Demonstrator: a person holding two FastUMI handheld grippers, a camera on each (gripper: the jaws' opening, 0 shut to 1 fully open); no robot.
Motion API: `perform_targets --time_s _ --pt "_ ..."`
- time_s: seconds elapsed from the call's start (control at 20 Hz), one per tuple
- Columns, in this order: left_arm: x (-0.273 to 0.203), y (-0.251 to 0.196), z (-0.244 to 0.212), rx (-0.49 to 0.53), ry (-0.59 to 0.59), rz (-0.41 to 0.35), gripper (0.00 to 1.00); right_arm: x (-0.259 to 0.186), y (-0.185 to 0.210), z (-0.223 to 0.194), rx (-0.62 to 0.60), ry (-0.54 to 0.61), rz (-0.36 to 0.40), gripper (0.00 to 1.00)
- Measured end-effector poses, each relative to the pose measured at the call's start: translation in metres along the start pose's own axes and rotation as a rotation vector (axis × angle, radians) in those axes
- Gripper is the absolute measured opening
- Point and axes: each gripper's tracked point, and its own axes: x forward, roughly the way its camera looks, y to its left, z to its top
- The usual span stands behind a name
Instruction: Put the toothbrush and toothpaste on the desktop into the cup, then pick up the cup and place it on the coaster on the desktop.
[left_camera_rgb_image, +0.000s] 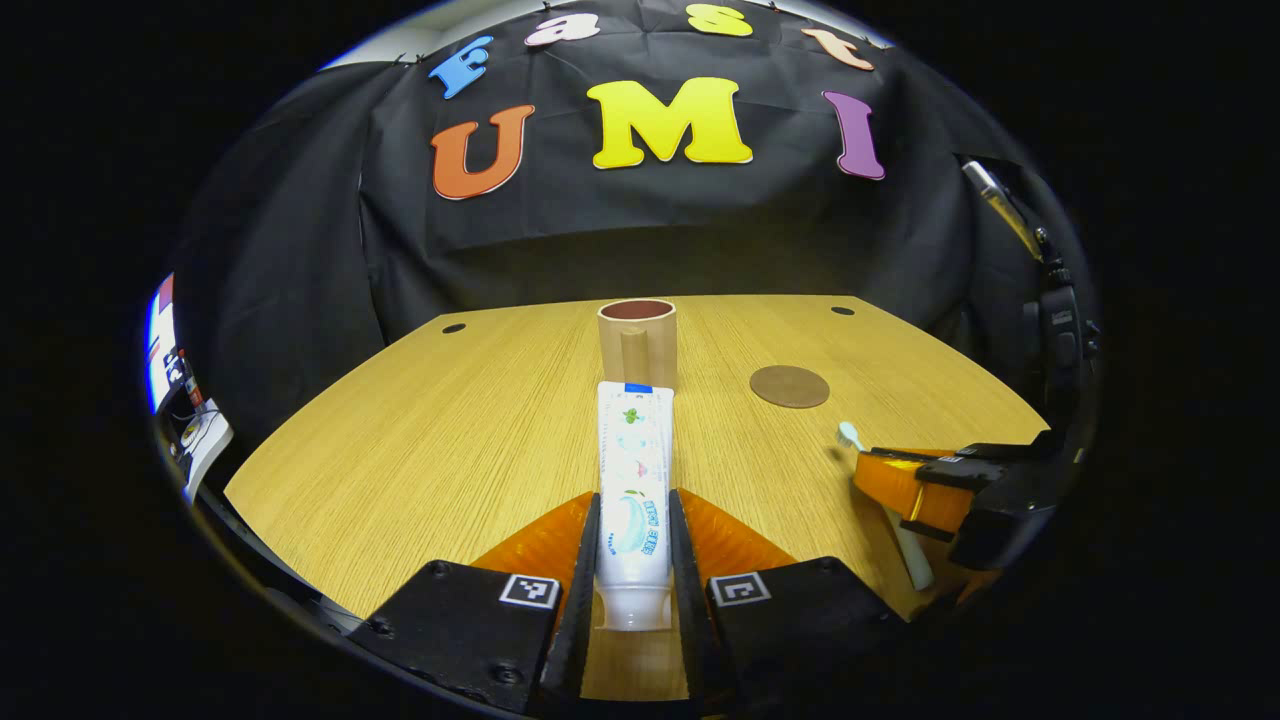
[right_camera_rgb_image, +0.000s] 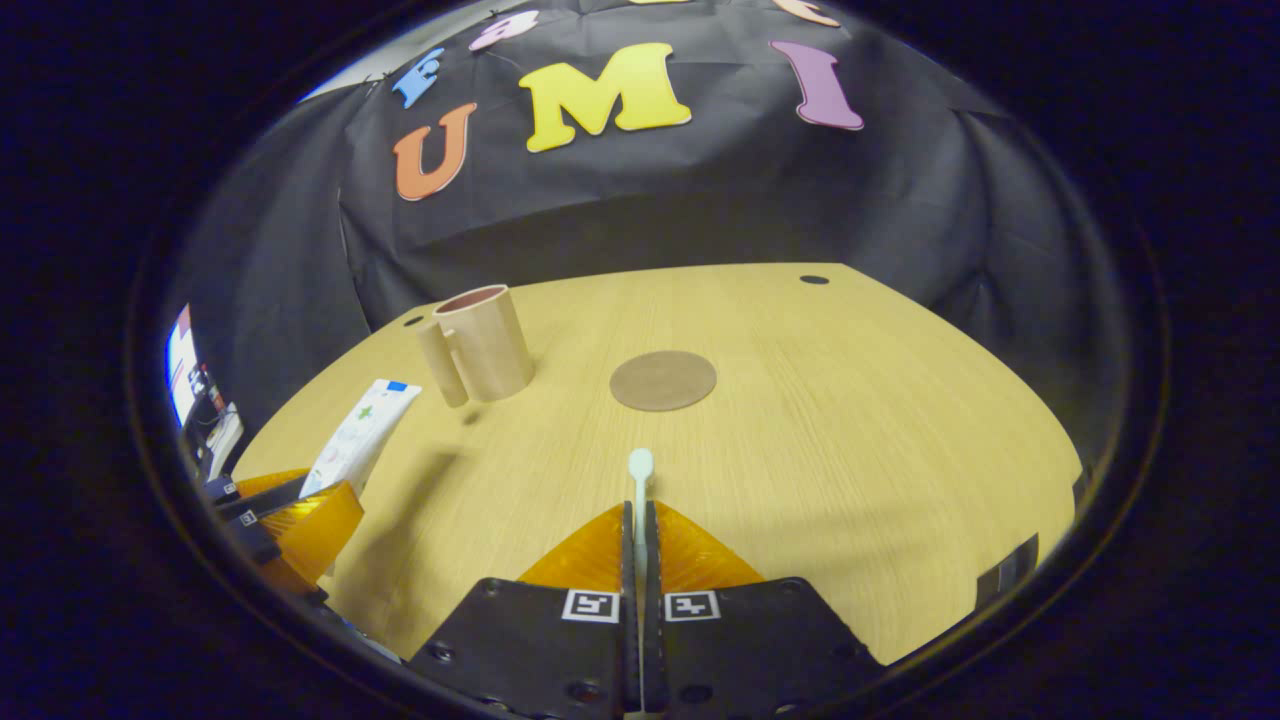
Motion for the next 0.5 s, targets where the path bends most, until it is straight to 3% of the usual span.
perform_targets --time_s 0.1,0.15,0.5 --pt "-0.001 0.002 0.003 -0.004 -0.006 0.006 0.45 -0.014 0.002 0.016 -0.015 -0.08 -0.001 0.02" --pt "-0.002 0.002 0.004 -0.004 -0.012 0.008 0.41 -0.021 0.004 0.024 -0.029 -0.117 -0.005 0.02" --pt "-0.009 -0.001 0.03 -0.032 -0.133 -0.029 0.4 -0.062 0.01 0.06 -0.05 -0.299 -0.003 0.02"
